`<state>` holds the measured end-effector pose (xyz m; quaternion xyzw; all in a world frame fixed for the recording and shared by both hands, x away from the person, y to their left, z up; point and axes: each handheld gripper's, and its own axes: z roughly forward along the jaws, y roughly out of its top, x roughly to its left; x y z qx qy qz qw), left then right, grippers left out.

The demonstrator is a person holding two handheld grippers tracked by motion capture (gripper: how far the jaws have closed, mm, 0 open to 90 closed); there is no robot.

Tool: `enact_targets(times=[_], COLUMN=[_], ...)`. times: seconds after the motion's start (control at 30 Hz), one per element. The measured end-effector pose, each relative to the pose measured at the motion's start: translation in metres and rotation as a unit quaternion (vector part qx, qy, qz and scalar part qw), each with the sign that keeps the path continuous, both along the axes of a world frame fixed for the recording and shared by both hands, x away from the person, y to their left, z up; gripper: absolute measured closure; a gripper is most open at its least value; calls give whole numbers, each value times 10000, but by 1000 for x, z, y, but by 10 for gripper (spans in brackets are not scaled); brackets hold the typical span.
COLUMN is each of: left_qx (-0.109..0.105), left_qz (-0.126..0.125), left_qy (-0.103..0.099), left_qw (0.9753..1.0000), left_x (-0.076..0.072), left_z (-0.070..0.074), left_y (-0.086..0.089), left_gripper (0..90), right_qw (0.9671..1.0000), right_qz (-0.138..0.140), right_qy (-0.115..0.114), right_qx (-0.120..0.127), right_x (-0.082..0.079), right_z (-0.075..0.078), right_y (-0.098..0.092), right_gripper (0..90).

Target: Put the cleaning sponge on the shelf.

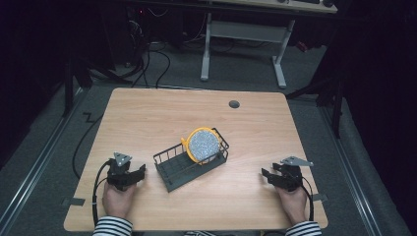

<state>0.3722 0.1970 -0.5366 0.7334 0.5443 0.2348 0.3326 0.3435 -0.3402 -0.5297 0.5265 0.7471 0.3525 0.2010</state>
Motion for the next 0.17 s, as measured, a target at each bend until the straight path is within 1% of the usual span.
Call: enact_targets(times=[0.03,0.07,0.1,0.17], left_qx=[0,0,-2,-1], left_qz=[2,2,4,6], left_qy=[0,0,1,-1], left_qw=[10000,10000,10000,10000], left_x=[0,0,0,0], left_z=[0,0,0,0], left_y=[0,0,0,0], left_gripper=[317,316,316,315], right_qw=[9998,9990,9986,9989], right_qz=[33,48,114,100], right_qy=[-33,-84,-127,-102], right_qx=[-187,-430,-493,-454], right_x=[-1,-2,-2,-2], right_z=[0,0,0,0], right_y=[4,8,10,10], right_gripper=[400,402,404,405])
